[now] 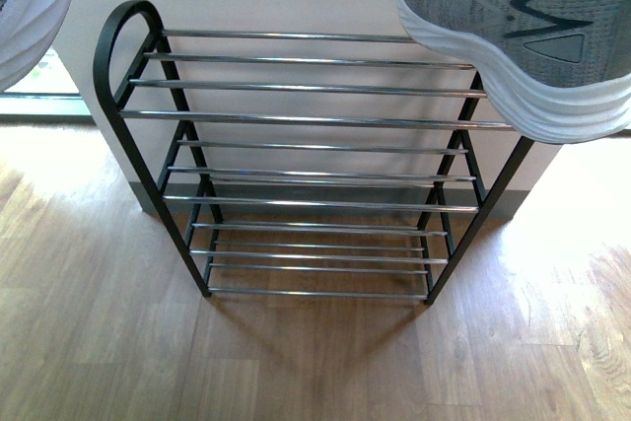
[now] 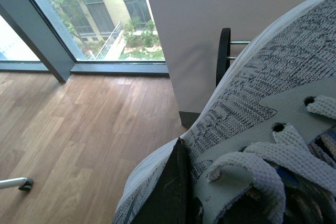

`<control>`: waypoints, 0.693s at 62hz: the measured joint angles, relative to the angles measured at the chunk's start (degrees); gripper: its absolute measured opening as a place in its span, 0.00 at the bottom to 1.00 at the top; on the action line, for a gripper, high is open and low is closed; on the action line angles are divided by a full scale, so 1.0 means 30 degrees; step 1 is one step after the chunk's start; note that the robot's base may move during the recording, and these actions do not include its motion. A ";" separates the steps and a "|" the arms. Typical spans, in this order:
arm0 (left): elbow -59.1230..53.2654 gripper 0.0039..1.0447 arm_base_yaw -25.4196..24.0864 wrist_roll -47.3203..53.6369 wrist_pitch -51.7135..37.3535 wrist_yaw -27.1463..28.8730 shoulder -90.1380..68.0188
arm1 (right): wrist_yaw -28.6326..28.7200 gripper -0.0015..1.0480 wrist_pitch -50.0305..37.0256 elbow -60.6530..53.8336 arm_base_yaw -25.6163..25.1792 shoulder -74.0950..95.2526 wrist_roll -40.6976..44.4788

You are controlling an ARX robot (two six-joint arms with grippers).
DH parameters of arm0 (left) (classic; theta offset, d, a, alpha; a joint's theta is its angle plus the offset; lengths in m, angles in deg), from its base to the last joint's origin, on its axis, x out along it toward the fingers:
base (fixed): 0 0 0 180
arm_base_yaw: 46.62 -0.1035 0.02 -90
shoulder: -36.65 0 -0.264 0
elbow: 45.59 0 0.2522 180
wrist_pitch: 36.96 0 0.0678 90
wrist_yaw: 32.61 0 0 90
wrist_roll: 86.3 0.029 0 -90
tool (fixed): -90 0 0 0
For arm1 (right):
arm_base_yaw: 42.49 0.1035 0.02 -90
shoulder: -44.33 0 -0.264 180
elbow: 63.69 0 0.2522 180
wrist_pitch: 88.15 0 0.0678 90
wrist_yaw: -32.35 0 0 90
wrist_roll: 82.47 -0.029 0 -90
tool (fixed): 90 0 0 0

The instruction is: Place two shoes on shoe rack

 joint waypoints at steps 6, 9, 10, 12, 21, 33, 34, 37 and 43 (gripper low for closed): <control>0.0000 0.01 0.0000 0.0000 -0.0007 0.0000 0.0000 | -0.0503 0.01 0.0714 0.1115 0.0153 0.1078 -0.1275; 0.0000 0.01 0.0000 0.0000 0.0000 0.0007 0.0000 | -0.1086 0.01 0.0954 0.1756 0.0233 0.1719 -0.2106; 0.0000 0.01 0.0000 0.0000 -0.0007 0.0007 0.0000 | -0.1268 0.01 0.1064 0.2033 0.0262 0.2004 -0.2404; 0.0000 0.01 0.0000 0.0000 0.0000 0.0000 0.0007 | -0.1486 0.01 0.1224 0.2419 0.0299 0.2397 -0.2856; 0.0000 0.01 0.0000 0.0000 0.0000 0.0000 0.0000 | -0.1887 0.01 0.1756 0.4087 0.0554 0.3876 -0.4758; 0.0000 0.01 0.0000 0.0000 0.0000 0.0000 0.0000 | -0.1923 0.01 0.2062 0.5785 0.0954 0.5391 -0.6644; 0.0000 0.01 0.0000 0.0000 0.0000 0.0007 0.0007 | -0.1851 0.01 0.2040 0.5843 0.0962 0.5457 -0.6732; 0.0000 0.01 0.0000 0.0000 0.0000 0.0000 0.0007 | -0.1574 0.01 0.2084 0.6222 0.0976 0.5829 -0.7045; 0.0000 0.01 0.0000 0.0000 0.0000 0.0000 0.0000 | -0.1166 0.01 0.1982 0.6637 0.0867 0.6448 -0.7643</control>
